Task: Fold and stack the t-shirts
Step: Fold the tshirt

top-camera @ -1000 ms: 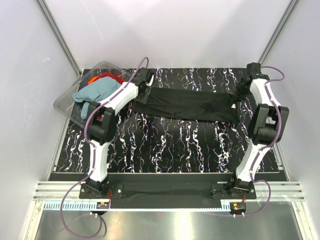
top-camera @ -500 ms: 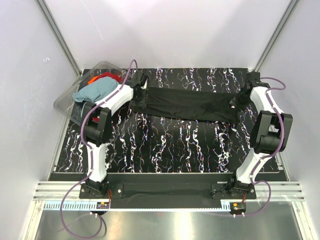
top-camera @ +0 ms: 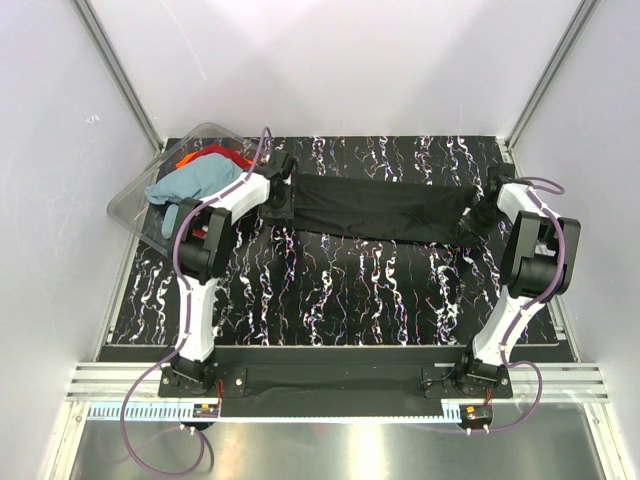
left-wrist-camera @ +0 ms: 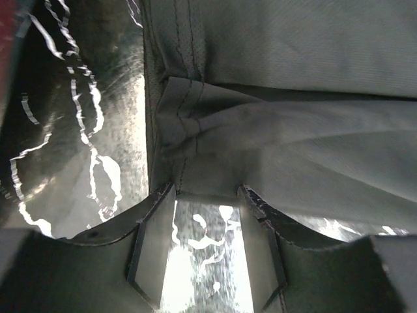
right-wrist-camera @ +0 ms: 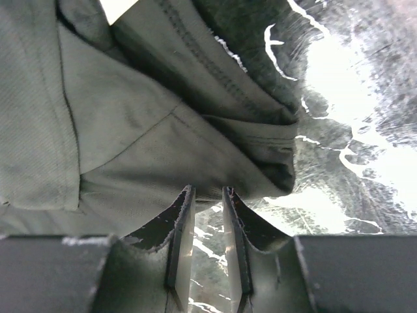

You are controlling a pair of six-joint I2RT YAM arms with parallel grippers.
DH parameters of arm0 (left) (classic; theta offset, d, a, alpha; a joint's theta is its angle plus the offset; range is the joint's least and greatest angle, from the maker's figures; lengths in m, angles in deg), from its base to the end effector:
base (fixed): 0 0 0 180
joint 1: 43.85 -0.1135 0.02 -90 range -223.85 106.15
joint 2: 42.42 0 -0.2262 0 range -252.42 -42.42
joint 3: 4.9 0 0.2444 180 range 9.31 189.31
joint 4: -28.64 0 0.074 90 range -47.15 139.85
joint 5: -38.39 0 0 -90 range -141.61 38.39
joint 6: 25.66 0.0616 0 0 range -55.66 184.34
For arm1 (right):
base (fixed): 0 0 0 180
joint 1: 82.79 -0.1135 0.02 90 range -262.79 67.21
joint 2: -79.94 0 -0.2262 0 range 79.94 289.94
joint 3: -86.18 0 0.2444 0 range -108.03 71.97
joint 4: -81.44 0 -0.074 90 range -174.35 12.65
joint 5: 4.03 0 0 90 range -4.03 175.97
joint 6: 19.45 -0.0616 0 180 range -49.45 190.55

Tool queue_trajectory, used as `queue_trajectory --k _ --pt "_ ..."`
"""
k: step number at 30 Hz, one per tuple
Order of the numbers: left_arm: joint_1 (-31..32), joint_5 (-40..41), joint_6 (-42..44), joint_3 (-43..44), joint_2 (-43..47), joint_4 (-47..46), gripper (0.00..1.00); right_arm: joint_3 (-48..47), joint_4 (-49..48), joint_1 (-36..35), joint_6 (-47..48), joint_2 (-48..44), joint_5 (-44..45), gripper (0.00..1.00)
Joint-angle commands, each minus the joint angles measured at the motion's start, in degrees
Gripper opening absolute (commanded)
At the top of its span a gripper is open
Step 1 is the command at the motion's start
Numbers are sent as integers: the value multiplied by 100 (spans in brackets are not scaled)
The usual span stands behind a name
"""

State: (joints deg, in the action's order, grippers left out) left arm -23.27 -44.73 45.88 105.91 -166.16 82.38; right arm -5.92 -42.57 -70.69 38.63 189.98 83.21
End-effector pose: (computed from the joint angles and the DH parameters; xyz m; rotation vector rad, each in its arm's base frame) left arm 0.4120 -0.1468 0.1228 0.0166 2.7185 -0.0335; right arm 0.3600 -0.0741 0.1205 1.0667 2.6648 0.1379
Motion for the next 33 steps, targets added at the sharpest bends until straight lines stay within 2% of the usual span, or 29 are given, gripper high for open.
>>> queue_trajectory --k 1,5,6,9,10,14,15,16,20,22,26,33 --pt "-28 156 -79 26 -71 -200 47 -7 -179 56 63 44 241 29" --pt "-28 253 -61 -246 139 -209 26 124 -188 117 81 26 487 27" --pt "-28 270 -70 -307 192 -209 15 194 -179 135 90 9 514 26" --pt "-36 218 -158 -536 464 -200 3 335 -188 231 133 -44 628 25" --pt "-36 183 -202 -624 552 -200 2 379 -179 266 160 -87 645 24" --pt "16 244 -386 -1081 1070 -200 3 573 -188 477 239 -219 768 23" --pt "25 236 -395 -1160 1132 -200 6 643 -205 530 256 -254 769 22" --pt "34 227 -421 -1326 1185 -191 19 669 -214 591 274 -264 769 22" --pt "174 358 -562 -1828 1501 -182 22 810 -214 759 301 -307 874 20" --pt "245 429 -580 -2003 1590 -182 27 915 -205 846 301 -404 883 20" --pt "421 158 -580 -2171 1949 -191 34 1047 -214 926 318 -659 734 20" --pt "201 -485 -580 -1987 2276 -287 43 1092 -109 917 266 -1317 602 21"
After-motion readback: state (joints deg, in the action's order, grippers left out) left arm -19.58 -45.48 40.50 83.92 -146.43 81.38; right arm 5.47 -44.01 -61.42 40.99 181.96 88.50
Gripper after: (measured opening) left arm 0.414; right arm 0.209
